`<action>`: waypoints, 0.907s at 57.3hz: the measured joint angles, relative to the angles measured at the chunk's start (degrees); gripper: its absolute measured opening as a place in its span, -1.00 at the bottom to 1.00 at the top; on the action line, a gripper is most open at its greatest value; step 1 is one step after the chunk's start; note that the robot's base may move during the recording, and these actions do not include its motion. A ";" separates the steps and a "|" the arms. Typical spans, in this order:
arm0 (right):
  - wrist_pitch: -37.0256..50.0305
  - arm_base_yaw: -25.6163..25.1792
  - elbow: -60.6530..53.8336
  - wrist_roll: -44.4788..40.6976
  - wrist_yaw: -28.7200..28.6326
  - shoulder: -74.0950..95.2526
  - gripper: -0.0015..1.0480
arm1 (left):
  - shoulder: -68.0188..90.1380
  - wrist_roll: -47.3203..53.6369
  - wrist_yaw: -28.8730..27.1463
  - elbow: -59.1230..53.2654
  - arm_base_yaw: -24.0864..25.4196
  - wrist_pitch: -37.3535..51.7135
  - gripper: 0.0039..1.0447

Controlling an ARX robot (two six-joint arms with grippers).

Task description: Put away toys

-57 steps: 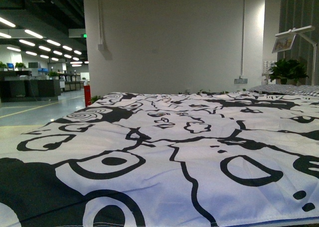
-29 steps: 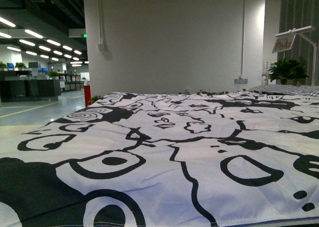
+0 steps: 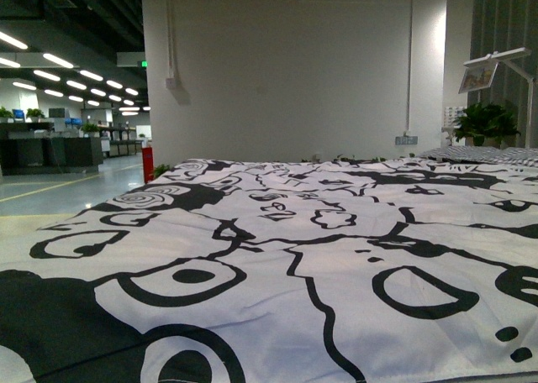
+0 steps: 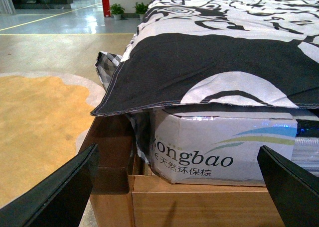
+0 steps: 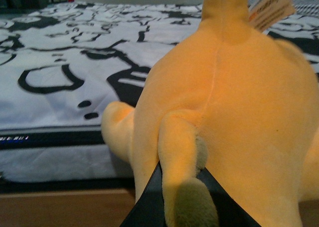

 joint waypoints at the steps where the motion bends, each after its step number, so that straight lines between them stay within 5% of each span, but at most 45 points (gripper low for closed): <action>1: -1.31 0.48 -0.13 0.00 -0.04 -1.11 -0.88 | 0.00 0.00 -0.02 0.00 0.00 -0.02 0.89; 52: -3.28 1.66 -4.15 -0.04 0.57 -8.26 -0.88 | 0.00 0.00 0.00 0.00 0.00 0.00 0.89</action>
